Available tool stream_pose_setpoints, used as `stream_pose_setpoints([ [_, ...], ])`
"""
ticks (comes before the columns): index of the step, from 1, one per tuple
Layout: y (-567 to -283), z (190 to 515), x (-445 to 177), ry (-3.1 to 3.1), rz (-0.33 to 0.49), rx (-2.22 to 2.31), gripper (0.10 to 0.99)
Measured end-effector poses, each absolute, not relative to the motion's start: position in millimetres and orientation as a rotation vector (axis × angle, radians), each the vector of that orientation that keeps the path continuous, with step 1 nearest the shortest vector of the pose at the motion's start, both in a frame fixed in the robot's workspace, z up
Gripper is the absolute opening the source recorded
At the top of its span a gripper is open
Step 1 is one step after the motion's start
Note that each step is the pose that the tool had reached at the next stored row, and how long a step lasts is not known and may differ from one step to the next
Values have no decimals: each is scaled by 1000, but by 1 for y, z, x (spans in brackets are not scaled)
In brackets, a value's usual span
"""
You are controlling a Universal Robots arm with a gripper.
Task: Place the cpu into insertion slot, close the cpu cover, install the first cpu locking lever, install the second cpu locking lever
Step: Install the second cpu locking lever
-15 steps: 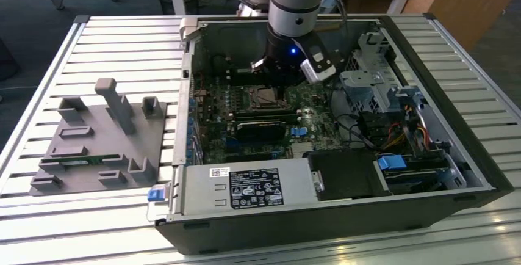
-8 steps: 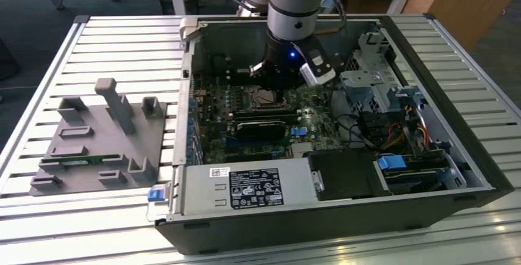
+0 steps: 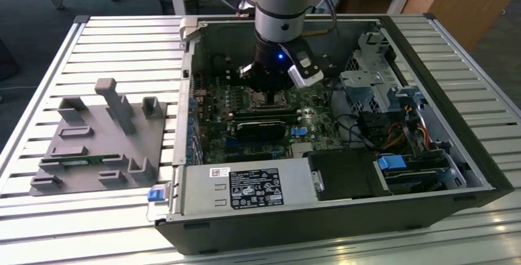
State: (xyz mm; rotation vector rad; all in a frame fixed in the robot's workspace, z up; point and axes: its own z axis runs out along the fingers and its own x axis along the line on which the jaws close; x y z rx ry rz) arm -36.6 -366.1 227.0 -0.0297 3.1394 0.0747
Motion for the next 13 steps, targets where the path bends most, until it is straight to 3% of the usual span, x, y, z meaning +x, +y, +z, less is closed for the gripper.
stream_pose_setpoints([
  [13,-374,219,-44,3137,143,-32,118],
])
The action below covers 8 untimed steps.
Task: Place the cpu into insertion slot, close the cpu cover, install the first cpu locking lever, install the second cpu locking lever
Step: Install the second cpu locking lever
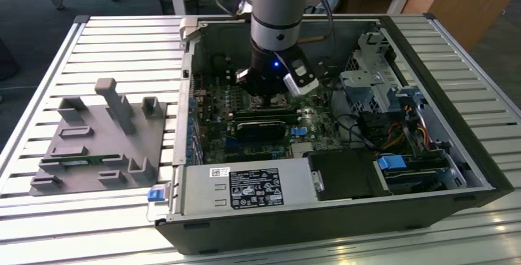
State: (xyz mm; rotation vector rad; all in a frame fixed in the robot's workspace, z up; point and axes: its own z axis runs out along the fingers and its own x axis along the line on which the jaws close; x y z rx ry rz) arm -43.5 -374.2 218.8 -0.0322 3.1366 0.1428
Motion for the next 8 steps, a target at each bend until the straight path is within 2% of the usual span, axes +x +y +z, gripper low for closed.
stream_pose_setpoints([
  [8,-377,214,-49,3136,156,-32,118],
])
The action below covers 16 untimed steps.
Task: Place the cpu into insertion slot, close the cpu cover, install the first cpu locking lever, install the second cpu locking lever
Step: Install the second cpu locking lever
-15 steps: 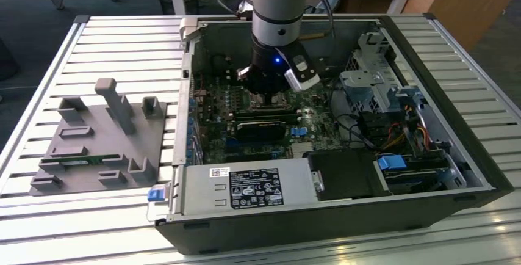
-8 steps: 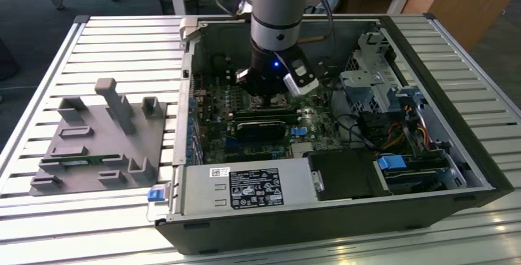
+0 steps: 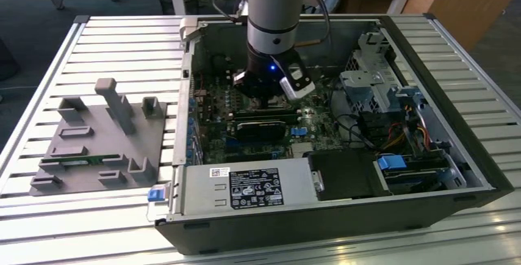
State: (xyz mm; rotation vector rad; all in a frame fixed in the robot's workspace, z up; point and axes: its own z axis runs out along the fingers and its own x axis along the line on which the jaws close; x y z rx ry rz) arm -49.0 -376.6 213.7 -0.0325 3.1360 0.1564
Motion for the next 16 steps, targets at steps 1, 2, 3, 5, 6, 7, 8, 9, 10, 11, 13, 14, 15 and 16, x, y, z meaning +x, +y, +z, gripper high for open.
stream_pose_setpoints([
  [1,-377,212,-49,3136,158,-33,118],
  [2,-377,211,-49,3136,160,-33,118],
  [3,-377,210,-49,3136,163,-33,118],
  [5,-377,209,-50,3135,176,-33,118],
  [6,-378,209,-51,3133,196,-32,118],
  [7,-380,209,-51,3132,217,-32,118],
  [8,-381,209,-51,3130,237,-32,118],
  [9,-383,209,-52,3129,251,-33,118],
  [10,-384,209,-53,3129,258,-32,118],
  [11,-386,209,-53,3128,259,-32,118],
  [13,-388,209,-54,3128,259,-32,118],
  [14,-389,209,-55,3128,259,-32,118],
  [15,-391,209,-56,3128,259,-32,118],
  [16,-392,209,-58,3128,260,-32,118],
])
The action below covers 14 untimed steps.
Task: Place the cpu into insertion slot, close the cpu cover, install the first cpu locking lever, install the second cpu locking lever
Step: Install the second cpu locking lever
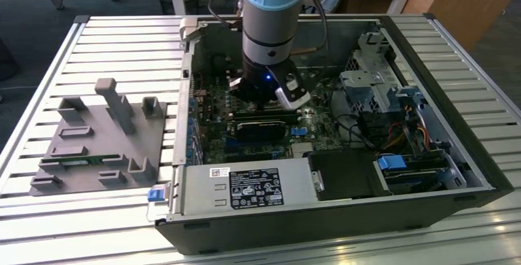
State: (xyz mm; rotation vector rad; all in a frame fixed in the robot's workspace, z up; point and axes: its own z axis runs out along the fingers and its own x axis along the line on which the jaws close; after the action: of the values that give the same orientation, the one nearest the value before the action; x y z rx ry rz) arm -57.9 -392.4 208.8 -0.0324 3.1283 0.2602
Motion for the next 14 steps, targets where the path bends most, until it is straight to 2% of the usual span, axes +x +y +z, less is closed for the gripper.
stream_pose_setpoints([
  [14,-398,198,-74,3122,314,-33,118],
])
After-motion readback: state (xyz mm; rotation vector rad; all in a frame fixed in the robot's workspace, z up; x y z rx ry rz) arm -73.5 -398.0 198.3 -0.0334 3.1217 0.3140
